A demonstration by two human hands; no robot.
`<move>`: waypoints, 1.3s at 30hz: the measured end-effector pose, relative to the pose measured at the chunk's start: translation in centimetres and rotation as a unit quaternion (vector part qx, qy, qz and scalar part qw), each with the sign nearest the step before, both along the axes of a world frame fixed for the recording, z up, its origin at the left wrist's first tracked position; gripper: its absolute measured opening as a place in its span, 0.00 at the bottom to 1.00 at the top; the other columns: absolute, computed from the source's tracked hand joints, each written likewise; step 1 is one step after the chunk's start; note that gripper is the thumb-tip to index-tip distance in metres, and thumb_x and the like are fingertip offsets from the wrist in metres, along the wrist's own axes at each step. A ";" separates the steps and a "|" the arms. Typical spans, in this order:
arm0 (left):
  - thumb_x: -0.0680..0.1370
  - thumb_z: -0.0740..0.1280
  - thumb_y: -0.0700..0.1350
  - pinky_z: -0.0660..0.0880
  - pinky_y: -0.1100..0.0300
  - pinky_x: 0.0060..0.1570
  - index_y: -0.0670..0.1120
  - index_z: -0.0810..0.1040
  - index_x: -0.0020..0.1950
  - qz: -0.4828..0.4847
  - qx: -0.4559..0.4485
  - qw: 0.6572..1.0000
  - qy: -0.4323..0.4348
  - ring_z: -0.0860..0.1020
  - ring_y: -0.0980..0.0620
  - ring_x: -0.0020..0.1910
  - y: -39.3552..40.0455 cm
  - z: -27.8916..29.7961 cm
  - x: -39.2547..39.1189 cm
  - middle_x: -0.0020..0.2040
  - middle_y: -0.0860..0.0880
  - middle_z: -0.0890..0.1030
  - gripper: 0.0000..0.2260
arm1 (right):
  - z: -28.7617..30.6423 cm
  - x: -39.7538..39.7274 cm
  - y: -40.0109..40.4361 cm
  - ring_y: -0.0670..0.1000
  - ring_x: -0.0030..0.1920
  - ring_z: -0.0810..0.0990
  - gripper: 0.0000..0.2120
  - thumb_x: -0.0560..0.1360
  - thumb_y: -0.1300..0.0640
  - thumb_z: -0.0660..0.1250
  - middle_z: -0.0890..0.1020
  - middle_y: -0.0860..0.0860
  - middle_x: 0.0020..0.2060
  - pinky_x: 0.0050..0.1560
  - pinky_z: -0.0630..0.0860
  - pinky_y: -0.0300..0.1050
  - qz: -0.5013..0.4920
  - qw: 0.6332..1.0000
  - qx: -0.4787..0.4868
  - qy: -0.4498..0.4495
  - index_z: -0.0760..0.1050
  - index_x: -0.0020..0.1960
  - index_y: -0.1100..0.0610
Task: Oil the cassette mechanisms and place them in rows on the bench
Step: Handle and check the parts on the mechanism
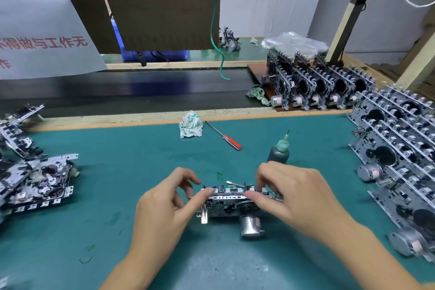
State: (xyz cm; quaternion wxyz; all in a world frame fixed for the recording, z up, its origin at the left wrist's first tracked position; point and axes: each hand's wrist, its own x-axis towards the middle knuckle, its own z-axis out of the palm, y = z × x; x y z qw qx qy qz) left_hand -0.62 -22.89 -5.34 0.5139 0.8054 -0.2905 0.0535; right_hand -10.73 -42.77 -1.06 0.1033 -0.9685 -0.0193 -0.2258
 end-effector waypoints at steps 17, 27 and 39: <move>0.79 0.60 0.49 0.72 0.57 0.57 0.47 0.82 0.58 -0.136 0.102 0.929 -0.328 0.77 0.51 0.58 -1.3 1.1 -0.5 0.59 0.53 0.80 0.14 | -5.6 -3.5 0.9 0.44 0.39 0.74 0.14 0.64 0.69 0.77 0.81 0.40 0.38 0.36 0.70 0.39 -0.138 0.984 0.114 -0.002 0.82 0.42 0.53; 0.79 0.61 0.52 0.71 0.60 0.52 0.46 0.82 0.55 -0.112 0.136 0.919 -0.352 0.78 0.53 0.51 -3.2 0.9 -1.7 0.53 0.53 0.82 0.15 | -6.2 -3.3 0.9 0.42 0.40 0.73 0.09 0.71 0.63 0.72 0.79 0.39 0.40 0.38 0.69 0.40 -0.140 0.983 0.116 0.002 0.80 0.46 0.51; 0.79 0.62 0.50 0.71 0.62 0.52 0.49 0.81 0.51 -0.118 0.021 0.978 -0.170 0.76 0.57 0.51 -3.0 -0.3 -1.0 0.50 0.58 0.79 0.10 | -3.1 -0.3 -0.3 0.41 0.58 0.74 0.19 0.65 0.52 0.76 0.78 0.36 0.49 0.57 0.66 0.31 0.021 0.947 0.306 0.097 0.75 0.52 0.40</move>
